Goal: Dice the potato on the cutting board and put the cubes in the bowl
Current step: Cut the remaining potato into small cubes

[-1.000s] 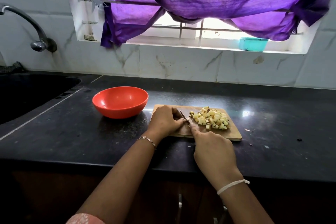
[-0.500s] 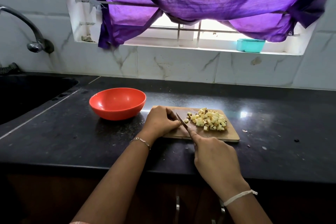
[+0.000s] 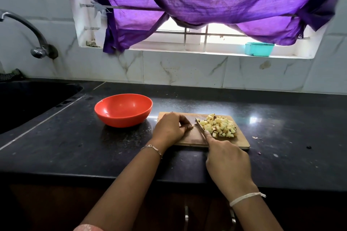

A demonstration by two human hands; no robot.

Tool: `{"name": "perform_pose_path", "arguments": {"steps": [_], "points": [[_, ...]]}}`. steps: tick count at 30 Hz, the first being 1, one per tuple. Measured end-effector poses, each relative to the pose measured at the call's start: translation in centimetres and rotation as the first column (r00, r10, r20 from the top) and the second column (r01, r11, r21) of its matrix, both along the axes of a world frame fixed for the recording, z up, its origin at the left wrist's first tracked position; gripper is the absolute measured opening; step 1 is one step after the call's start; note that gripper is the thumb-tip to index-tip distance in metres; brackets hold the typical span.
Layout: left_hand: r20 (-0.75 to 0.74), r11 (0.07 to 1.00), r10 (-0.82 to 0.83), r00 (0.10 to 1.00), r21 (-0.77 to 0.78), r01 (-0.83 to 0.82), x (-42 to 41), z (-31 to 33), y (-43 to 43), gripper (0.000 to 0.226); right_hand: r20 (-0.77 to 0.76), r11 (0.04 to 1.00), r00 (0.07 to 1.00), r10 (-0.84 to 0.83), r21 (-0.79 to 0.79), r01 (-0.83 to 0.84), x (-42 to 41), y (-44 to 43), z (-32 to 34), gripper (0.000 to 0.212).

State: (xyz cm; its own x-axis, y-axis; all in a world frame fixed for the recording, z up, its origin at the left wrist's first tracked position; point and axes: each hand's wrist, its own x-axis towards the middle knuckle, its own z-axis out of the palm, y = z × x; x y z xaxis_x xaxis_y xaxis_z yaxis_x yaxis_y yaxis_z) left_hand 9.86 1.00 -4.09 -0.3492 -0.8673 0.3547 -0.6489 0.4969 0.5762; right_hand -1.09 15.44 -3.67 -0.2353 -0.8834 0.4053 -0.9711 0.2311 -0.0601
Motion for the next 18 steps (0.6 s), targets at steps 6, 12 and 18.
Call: {"name": "perform_pose_path", "arguments": {"steps": [6, 12, 18], "points": [[-0.204, 0.996, 0.046, 0.978, -0.059, -0.059, 1.8, 1.0, -1.0, 0.021, 0.025, 1.0, 1.0, -0.01, -0.028, 0.011, 0.2, 1.1, 0.6, 0.068], [-0.065, 0.998, 0.067, 0.996, -0.003, -0.068, 3.6, 1.1, -2.1, 0.034, 0.009, 0.991, 0.993, 0.116, -0.063, -0.115, 1.1, 0.1, 0.5, 0.065], [0.284, 0.971, 0.198, 0.938, -0.19, -0.147, 2.3, 0.3, -2.7, 0.029, -0.04, 0.998, 0.997, 0.06, -0.029, -0.061, 0.0, -0.9, 0.1, 0.066]]}}
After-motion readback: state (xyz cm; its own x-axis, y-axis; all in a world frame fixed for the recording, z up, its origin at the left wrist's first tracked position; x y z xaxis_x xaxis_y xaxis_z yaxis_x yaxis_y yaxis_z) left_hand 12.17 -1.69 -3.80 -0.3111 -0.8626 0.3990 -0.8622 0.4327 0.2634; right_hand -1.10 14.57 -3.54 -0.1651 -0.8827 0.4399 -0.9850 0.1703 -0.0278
